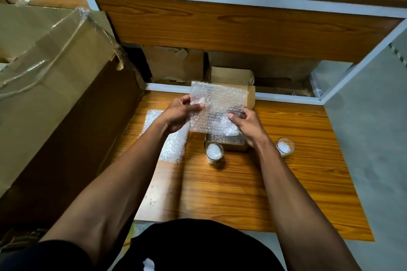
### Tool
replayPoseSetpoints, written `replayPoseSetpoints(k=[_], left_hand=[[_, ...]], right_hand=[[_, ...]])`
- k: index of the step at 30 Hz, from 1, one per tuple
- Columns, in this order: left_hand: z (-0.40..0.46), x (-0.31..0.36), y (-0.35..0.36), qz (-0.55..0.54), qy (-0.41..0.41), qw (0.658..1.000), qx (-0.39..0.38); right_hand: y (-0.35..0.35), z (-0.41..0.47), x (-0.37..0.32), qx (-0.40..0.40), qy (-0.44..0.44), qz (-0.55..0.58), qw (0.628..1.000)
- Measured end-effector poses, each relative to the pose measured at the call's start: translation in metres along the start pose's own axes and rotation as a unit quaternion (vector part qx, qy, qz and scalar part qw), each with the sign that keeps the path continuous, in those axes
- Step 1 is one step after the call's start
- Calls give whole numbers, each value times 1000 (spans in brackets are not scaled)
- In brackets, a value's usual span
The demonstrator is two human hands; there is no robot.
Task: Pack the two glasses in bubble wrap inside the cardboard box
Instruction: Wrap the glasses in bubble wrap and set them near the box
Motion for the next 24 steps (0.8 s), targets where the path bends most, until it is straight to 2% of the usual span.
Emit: replayPoseSetpoints(k=[4, 8, 12, 15, 20, 22, 24], left_hand=[[0, -1, 3, 121, 37, 992, 7], [-1, 2, 8, 149, 85, 984, 36], [-1, 3, 11, 193, 95, 976, 37], [-2, 3, 17, 177, 94, 980, 19], [7, -4, 16, 189, 53, 980, 32], [10, -6, 16, 200, 34, 978, 43], [12, -6, 19, 197, 22, 979, 46]], right_hand=[[-16, 1, -3, 20, -20, 3, 1000], [-23, -7, -13, -3, -50, -5, 999], [-34, -10, -14, -26, -33, -60, 997], [-40, -15, -19, -43, -10, -70, 997], [-46, -17, -24, -60, 1, -17, 998], [-47, -12, -21, -60, -1, -39, 997], [-46, -8, -23, -50, -20, -109, 993]])
Point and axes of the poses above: each hand's wrist, its own z-axis towards the middle knuckle, its own y-axis out of the palm, x = y × z, the point moved 6 cm from there along z, towards the middle knuckle, and after that the axes turned 2 degrees about -x, right-handed, at the moved point
